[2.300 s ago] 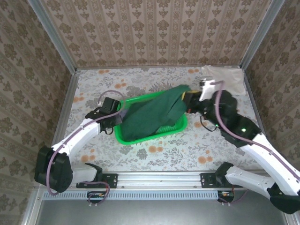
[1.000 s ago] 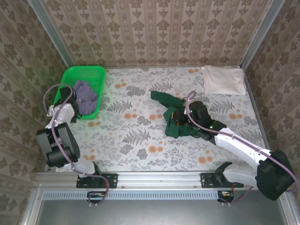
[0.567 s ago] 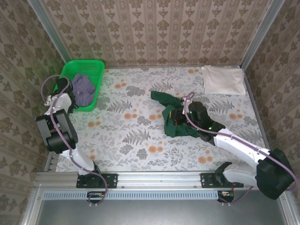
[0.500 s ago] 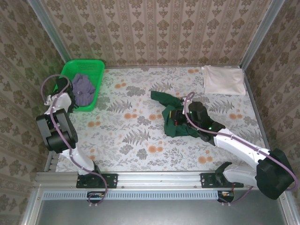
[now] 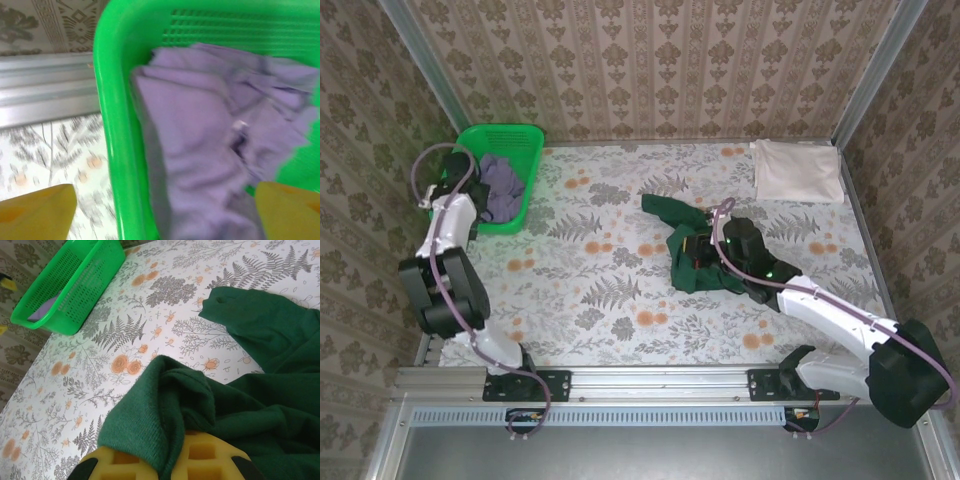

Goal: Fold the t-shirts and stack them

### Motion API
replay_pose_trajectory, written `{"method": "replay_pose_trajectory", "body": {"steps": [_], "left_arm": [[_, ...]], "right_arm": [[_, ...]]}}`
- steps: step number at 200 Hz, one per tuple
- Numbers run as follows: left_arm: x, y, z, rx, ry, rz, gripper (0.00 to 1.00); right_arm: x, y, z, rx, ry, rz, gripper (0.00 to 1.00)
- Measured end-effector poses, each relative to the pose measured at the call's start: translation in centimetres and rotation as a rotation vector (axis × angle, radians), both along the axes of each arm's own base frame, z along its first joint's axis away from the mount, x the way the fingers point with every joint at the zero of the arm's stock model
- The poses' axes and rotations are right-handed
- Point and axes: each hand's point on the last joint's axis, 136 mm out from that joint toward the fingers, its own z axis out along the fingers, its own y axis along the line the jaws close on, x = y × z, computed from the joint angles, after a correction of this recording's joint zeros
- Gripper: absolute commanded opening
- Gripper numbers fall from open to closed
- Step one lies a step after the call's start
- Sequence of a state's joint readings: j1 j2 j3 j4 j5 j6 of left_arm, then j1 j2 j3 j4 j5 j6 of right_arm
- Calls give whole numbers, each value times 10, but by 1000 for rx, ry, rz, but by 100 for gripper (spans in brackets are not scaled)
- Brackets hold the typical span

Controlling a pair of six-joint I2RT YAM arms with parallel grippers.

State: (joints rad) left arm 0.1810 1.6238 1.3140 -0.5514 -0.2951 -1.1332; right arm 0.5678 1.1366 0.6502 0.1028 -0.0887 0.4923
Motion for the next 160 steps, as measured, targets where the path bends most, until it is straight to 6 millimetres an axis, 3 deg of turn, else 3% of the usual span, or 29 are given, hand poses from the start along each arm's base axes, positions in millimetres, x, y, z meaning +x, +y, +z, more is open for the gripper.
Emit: {"method": "replay_pose_trajectory", "body": {"steps": [15,32,50,70,99,112,129,160], "left_arm": [[-7,-37,36,26,-91,-101,99],[-15,-100,72,44,-214,-294,97],[-21,-173,83,24,-290,-536,95],[-20,-253,60,-29,-267,-806,94],[-15,-359,-16,-116,-86,-1125,92],[-12,-397,-44,-145,-17,-1219,91],[-1,-436,-65,-176,24,-1299,89],[30,-478,-89,-180,50,-1348,84]], "right_arm": [[-1,-7,0,-19,4,-26,0],[0,-19,0,-48,11,-75,0],[3,-44,3,-69,10,-171,1],[9,-88,15,-30,1,-344,4],[5,-149,11,48,7,-566,4],[3,-158,3,58,27,-602,4],[1,-161,-6,60,50,-618,4],[2,-160,-10,72,66,-619,4]]}}
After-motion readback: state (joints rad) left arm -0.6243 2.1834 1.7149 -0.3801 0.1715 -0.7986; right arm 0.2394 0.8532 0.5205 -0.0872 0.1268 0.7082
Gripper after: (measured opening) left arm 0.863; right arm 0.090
